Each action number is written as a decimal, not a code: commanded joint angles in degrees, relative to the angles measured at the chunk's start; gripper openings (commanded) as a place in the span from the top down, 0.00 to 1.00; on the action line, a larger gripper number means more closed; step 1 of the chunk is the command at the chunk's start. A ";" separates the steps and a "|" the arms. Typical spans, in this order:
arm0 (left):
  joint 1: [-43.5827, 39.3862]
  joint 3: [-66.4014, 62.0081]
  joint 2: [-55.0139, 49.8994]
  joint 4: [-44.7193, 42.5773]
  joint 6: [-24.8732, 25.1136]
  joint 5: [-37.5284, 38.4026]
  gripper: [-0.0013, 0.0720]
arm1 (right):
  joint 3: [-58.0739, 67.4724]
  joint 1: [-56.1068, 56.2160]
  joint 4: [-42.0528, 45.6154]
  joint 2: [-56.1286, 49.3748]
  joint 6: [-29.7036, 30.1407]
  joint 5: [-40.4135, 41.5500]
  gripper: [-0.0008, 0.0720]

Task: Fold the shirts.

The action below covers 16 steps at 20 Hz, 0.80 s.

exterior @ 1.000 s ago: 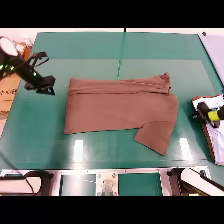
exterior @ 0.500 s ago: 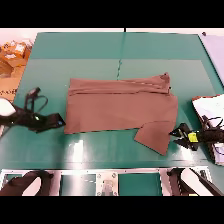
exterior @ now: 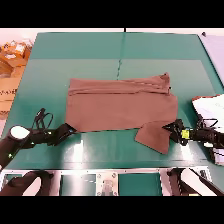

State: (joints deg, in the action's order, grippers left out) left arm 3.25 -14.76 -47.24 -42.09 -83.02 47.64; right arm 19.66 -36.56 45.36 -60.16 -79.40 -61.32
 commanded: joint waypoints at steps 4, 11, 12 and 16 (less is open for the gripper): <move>-6.34 2.97 -3.39 17.46 7.98 -16.90 0.13 | -0.11 0.15 -2.95 -0.28 2.08 0.92 0.34; -12.04 -2.05 -8.04 20.72 15.50 -18.23 0.78 | -0.11 0.13 -2.84 -0.26 3.23 -2.84 0.34; -12.04 -3.02 -8.04 19.10 15.96 -16.83 0.95 | -0.11 0.00 -2.69 -0.26 3.65 -4.52 0.34; -11.87 -6.95 -8.04 4.96 8.15 -11.93 0.95 | 0.55 0.00 -1.81 -0.26 3.61 -9.33 0.66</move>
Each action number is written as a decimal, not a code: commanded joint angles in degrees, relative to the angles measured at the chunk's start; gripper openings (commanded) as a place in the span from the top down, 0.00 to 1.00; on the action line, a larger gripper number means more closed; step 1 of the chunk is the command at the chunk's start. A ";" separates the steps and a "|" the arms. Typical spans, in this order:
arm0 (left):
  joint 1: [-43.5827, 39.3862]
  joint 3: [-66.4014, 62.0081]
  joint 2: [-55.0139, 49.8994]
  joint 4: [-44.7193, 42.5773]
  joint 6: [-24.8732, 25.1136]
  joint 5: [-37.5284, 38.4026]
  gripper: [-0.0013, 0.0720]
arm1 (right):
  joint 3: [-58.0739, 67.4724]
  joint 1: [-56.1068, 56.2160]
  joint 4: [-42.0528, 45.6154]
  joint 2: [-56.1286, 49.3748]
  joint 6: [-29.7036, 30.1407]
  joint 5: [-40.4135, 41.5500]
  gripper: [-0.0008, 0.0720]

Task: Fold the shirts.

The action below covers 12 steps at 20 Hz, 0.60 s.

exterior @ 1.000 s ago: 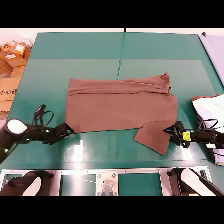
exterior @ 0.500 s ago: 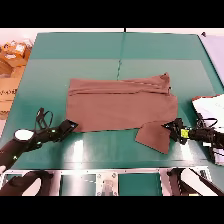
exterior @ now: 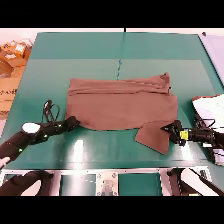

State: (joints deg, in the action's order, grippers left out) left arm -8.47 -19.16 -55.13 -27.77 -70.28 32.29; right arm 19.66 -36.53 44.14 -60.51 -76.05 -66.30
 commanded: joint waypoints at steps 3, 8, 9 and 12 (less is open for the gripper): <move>-0.15 -5.64 -0.15 -23.17 -13.05 8.15 0.95 | 3.37 -0.02 0.90 0.11 0.15 -6.25 0.82; -0.15 -10.08 -0.15 -35.87 -20.02 16.50 0.95 | 4.28 -0.02 7.56 1.16 -3.67 -10.21 0.97; -0.15 -11.65 -0.15 -38.80 -20.74 19.15 0.95 | 4.31 -0.02 11.37 2.29 -6.23 -10.21 0.97; -0.15 -17.90 -0.15 -48.24 -22.84 26.64 0.95 | 5.22 0.00 16.13 6.73 -9.92 -10.23 0.97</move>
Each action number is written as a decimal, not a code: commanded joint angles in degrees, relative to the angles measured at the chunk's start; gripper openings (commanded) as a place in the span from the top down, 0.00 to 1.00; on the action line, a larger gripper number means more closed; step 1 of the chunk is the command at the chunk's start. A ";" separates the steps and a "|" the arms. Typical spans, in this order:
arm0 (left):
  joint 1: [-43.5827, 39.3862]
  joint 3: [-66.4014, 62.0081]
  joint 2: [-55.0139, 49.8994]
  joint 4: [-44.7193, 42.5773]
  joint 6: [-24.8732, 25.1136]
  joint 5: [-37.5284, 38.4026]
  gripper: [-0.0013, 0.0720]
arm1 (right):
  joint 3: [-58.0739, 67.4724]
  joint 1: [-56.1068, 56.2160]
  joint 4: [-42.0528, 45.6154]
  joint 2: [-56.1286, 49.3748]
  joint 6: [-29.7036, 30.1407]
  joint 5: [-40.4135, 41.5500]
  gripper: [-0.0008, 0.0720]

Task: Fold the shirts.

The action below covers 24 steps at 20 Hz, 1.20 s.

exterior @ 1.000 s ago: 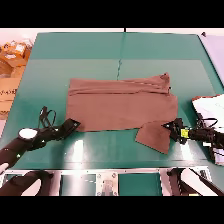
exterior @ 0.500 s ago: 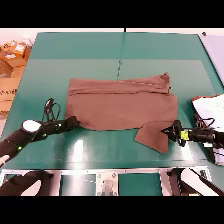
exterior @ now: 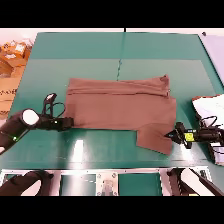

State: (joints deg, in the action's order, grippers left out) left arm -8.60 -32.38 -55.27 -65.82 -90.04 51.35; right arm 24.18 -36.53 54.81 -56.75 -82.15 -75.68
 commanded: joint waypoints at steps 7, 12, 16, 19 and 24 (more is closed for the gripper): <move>-0.02 -13.46 -0.70 -9.92 -0.94 2.49 0.95 | 10.88 2.67 -10.14 5.03 -0.15 1.25 0.97; -0.02 -27.34 -15.98 -8.79 0.52 1.20 0.95 | 24.87 9.84 -14.38 -6.80 -0.09 8.85 0.96; -0.02 -39.78 -29.75 -8.79 0.50 0.09 0.95 | 34.53 15.50 -14.36 -21.11 0.46 16.15 0.96; -0.02 -47.32 -38.88 -8.74 0.55 -0.22 0.95 | 41.99 18.60 -14.38 -33.03 1.42 18.36 0.96; 0.79 -50.84 -44.96 -8.85 -2.01 -10.03 0.01 | 52.76 18.18 -14.32 -43.43 3.80 18.12 0.95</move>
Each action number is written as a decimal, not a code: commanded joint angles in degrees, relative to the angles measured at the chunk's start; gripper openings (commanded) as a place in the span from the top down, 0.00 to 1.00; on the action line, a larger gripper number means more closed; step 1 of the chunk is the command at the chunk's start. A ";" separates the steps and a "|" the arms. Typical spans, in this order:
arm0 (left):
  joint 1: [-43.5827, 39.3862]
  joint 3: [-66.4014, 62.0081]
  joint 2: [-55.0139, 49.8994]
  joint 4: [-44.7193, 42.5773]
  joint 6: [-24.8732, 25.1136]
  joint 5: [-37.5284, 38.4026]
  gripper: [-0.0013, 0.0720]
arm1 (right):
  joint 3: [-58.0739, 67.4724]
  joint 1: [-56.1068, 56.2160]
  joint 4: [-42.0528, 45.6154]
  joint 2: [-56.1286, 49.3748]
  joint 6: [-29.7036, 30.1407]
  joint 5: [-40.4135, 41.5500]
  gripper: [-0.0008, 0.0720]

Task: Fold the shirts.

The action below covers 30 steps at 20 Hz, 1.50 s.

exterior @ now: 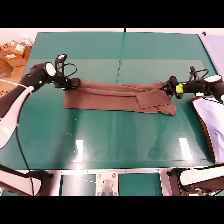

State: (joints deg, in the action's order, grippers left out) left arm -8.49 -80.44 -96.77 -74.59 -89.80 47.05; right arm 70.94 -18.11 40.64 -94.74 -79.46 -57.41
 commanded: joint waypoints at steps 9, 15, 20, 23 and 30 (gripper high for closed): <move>10.58 -20.76 -3.21 0.42 -3.17 13.94 0.02 | 13.25 -15.58 2.38 -5.22 16.02 -20.50 0.17; 9.57 -20.50 -3.23 2.86 -3.15 14.21 0.02 | 8.79 -14.10 1.29 -13.77 21.77 -21.70 0.15; 9.57 -20.50 -3.23 5.44 -2.60 16.61 0.02 | 10.01 -10.12 -4.04 -16.83 24.04 -20.09 0.15; 9.57 -20.50 -3.23 7.34 -0.13 18.53 0.64 | 13.75 -7.98 -3.98 -16.83 21.46 -18.67 0.71; 6.21 -20.46 -3.43 13.57 5.42 20.33 0.95 | 20.44 -4.55 -2.49 -14.43 16.87 -25.16 0.97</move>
State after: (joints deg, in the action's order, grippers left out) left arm -0.14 -100.88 -100.03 -63.31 -86.61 66.65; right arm 88.55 -23.81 37.71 -110.63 -59.77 -79.35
